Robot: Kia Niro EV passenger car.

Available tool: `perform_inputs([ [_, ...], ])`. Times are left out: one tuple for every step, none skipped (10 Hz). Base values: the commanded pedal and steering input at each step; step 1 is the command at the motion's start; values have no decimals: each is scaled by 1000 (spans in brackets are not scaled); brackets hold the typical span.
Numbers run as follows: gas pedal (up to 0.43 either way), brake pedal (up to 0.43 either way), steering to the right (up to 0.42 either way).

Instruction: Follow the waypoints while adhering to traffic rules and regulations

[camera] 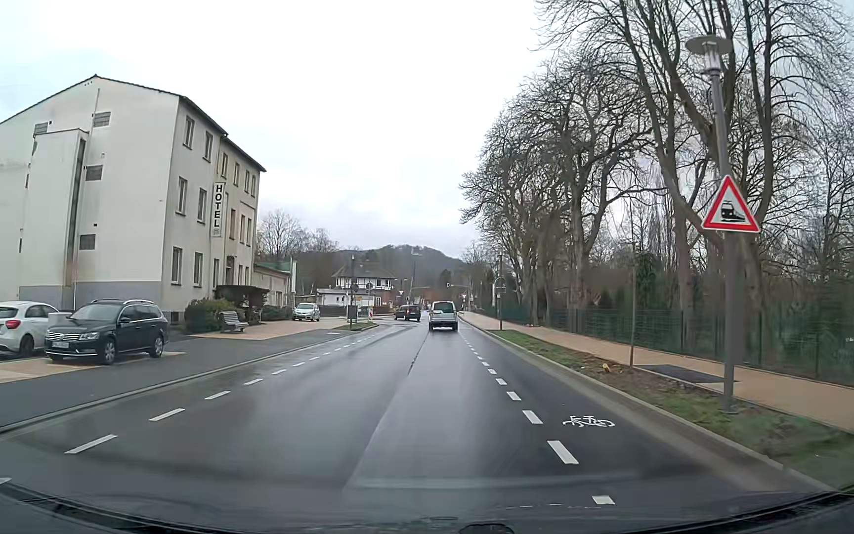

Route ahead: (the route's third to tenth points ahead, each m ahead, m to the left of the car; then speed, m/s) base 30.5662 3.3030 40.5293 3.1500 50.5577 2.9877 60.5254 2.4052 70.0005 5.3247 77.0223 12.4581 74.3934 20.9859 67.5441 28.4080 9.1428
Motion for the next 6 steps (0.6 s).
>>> perform_inputs([
  [169,0,5],
  [169,0,4],
  [169,0,4],
  [169,0,4],
  [169,0,3],
  [169,0,2],
])
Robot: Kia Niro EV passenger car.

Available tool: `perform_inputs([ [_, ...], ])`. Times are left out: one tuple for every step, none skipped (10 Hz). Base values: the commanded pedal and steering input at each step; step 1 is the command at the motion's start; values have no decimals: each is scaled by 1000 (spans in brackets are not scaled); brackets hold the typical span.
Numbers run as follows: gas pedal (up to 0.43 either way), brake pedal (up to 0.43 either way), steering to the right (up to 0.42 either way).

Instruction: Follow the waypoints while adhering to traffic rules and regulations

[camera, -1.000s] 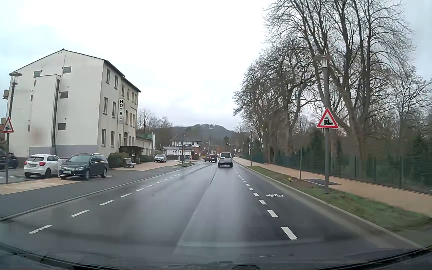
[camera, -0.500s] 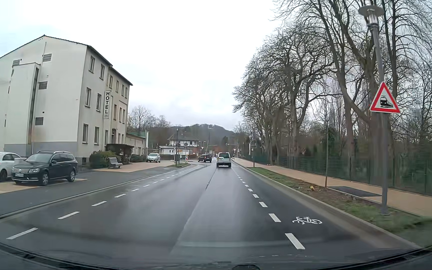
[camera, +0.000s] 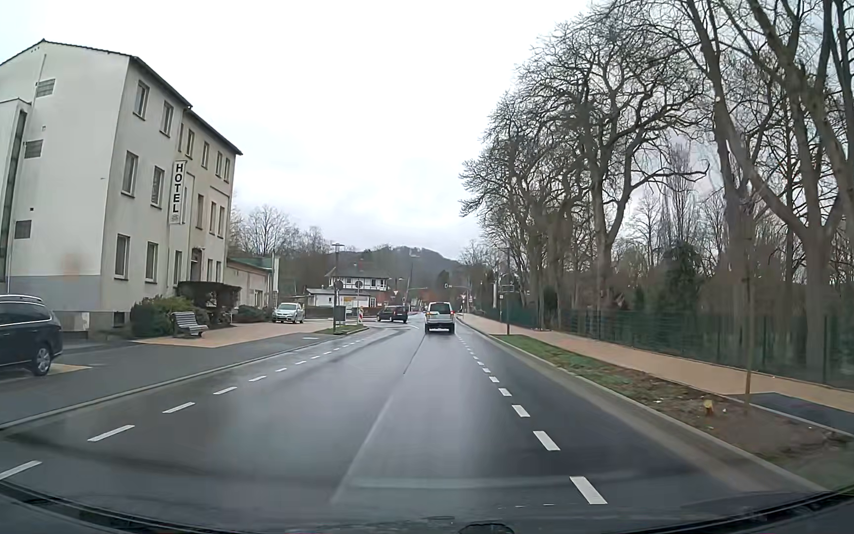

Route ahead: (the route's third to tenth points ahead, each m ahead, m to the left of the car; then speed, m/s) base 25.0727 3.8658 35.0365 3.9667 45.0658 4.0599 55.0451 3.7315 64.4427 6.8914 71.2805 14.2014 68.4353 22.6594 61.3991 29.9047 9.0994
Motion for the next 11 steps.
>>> perform_inputs([
  [157,0,1],
  [157,0,0],
  [150,0,-1],
  [150,0,-1],
  [150,0,-1],
  [150,0,-1],
  [150,0,-2],
  [150,0,-2],
  [138,0,-1],
  [138,0,-2],
  [130,0,-3],
])
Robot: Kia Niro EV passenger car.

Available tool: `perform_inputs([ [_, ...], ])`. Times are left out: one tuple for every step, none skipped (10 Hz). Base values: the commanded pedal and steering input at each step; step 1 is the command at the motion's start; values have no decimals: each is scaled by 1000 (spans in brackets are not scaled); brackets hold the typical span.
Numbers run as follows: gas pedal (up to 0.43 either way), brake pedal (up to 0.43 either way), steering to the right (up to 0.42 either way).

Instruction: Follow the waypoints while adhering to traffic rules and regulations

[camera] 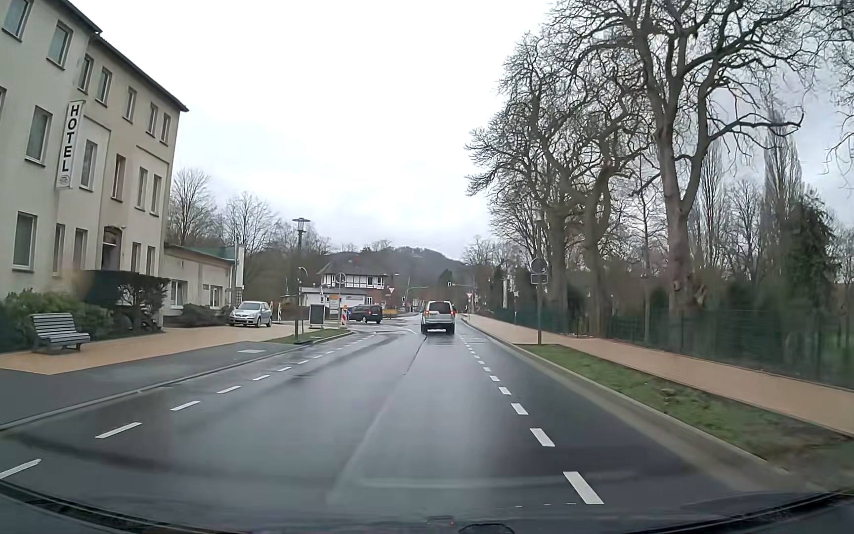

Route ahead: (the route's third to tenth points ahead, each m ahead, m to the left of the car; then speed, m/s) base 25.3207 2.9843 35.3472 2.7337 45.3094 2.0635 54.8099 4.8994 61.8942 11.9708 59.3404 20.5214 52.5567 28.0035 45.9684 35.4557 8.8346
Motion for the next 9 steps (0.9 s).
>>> perform_inputs([
  [130,0,-4],
  [130,0,-5],
  [130,0,-5],
  [130,0,-5],
  [130,0,-4],
  [130,0,-3],
  [130,0,-2],
  [118,0,-2],
  [98,0,-2],
])
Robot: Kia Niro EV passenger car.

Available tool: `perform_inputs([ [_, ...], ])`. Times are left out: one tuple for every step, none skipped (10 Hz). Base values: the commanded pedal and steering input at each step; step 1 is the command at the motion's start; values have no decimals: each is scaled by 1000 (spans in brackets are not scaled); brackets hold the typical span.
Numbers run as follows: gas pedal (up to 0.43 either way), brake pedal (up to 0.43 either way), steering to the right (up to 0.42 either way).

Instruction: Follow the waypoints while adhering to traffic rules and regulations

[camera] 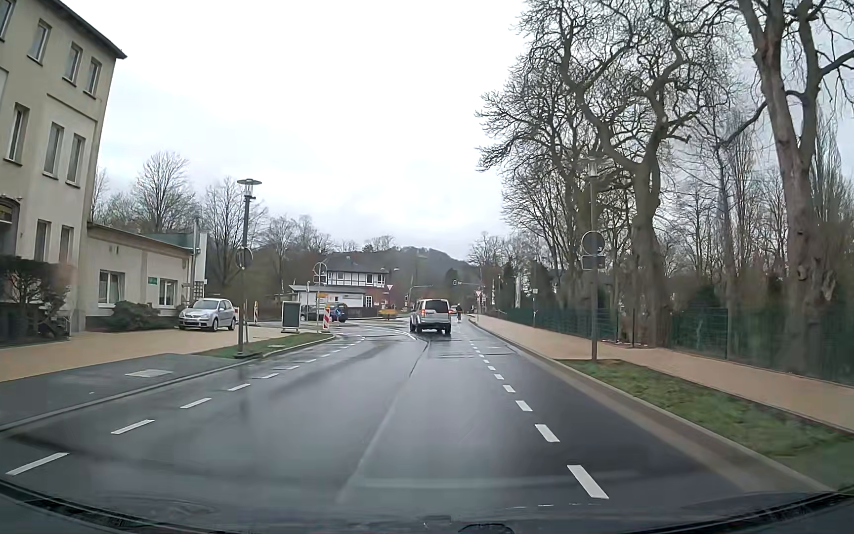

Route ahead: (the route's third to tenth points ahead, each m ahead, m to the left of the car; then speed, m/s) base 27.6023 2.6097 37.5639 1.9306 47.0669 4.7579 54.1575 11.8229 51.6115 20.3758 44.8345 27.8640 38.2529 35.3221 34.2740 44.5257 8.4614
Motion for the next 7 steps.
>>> perform_inputs([
  [87,0,-2],
  [79,0,-2],
  [79,0,-2],
  [79,0,1],
  [98,0,5],
  [138,0,12],
  [138,0,13],
])
